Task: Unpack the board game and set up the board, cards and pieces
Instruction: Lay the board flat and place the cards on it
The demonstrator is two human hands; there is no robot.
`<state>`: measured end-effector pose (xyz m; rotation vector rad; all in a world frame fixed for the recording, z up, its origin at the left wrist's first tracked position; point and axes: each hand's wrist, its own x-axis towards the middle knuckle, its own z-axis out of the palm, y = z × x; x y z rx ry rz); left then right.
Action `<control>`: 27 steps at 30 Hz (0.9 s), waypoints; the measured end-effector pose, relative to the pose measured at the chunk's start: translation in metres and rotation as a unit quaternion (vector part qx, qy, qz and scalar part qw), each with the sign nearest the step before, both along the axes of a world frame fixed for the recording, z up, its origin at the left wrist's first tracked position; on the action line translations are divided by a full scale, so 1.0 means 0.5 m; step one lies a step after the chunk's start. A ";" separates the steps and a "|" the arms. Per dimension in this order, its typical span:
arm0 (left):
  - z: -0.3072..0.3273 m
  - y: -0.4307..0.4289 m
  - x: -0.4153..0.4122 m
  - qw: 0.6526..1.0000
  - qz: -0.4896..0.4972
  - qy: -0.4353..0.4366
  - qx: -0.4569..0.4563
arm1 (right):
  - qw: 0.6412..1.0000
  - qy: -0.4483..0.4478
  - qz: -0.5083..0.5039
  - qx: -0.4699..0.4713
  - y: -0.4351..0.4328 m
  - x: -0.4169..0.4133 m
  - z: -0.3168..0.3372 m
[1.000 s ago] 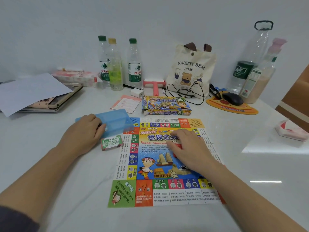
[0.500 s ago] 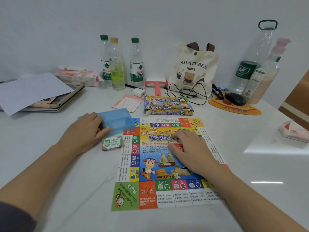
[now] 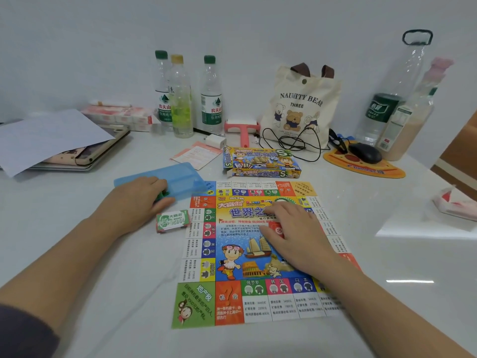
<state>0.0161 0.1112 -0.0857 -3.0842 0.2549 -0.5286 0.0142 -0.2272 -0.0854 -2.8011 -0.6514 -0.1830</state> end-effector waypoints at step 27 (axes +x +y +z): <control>0.038 0.021 0.019 0.983 -0.107 -0.090 0.115 | 0.996 -0.011 0.033 0.085 0.000 -0.002 0.024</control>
